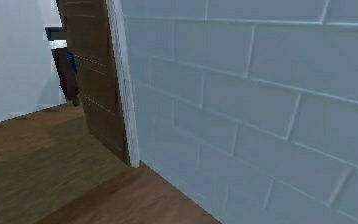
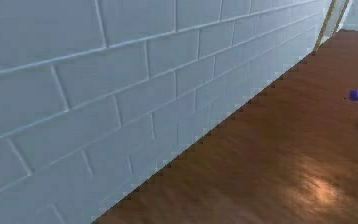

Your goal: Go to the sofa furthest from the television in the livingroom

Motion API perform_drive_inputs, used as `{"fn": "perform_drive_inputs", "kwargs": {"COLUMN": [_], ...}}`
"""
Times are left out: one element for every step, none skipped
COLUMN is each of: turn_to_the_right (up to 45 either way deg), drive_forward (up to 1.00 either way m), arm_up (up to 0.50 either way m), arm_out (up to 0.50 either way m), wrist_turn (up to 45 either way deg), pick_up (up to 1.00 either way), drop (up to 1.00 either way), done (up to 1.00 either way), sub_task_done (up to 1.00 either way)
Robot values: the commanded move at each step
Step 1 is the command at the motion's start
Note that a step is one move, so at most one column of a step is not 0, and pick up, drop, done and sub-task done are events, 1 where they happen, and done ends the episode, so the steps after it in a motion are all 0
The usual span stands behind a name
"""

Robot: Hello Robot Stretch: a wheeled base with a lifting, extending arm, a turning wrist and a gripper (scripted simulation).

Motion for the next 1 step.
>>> {"fn": "perform_drive_inputs", "kwargs": {"turn_to_the_right": [45.0], "drive_forward": [0.0], "arm_up": [0.0], "arm_out": [0.0], "wrist_turn": [0.0], "pick_up": [0.0], "drop": [0.0], "done": [0.0], "sub_task_done": [0.0]}}
